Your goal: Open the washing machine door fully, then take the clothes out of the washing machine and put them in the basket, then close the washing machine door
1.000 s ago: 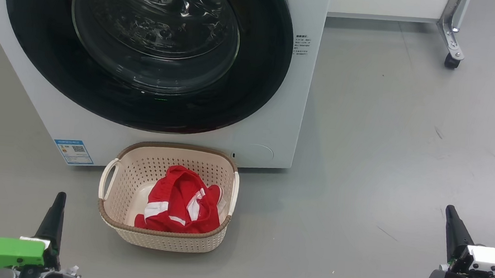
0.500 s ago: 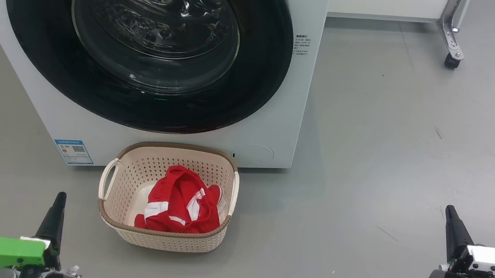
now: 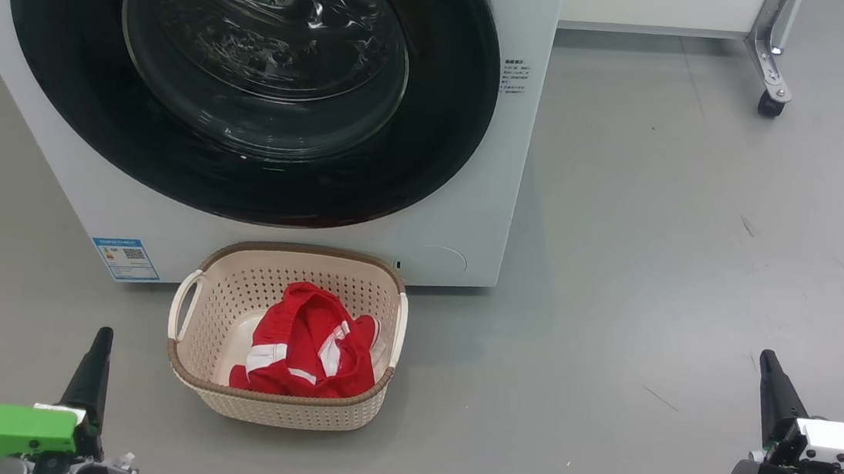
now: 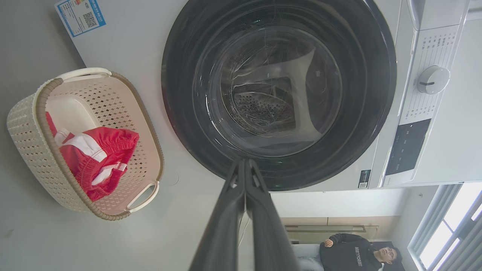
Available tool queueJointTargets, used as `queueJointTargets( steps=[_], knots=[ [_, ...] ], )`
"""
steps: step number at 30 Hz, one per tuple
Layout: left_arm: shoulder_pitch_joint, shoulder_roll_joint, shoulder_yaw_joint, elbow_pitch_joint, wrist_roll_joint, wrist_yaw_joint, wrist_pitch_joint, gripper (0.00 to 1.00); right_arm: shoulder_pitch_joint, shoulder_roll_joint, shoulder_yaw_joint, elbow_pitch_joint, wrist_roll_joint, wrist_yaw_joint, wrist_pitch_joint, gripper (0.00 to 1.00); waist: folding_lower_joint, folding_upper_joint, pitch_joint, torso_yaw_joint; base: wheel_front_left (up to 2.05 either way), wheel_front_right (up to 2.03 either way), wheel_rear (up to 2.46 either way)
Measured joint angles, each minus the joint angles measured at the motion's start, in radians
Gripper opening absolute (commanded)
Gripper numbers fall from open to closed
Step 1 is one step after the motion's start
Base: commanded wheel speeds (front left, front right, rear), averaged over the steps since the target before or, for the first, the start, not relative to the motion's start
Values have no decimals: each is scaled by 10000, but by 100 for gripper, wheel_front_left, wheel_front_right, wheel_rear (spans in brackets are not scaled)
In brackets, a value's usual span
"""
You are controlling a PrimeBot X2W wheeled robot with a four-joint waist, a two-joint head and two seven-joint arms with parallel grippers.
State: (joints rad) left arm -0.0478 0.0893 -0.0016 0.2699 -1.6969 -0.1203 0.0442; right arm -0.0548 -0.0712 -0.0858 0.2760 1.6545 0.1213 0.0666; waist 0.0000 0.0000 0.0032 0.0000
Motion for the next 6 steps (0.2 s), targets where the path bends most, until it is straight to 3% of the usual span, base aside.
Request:
queueJointTargets(
  steps=[6],
  knots=[
    [0, -2, 4, -2, 0, 0, 2, 0, 0, 2, -6, 0, -12, 0, 0, 0, 0, 0, 0, 0, 0, 0, 0]
  ],
)
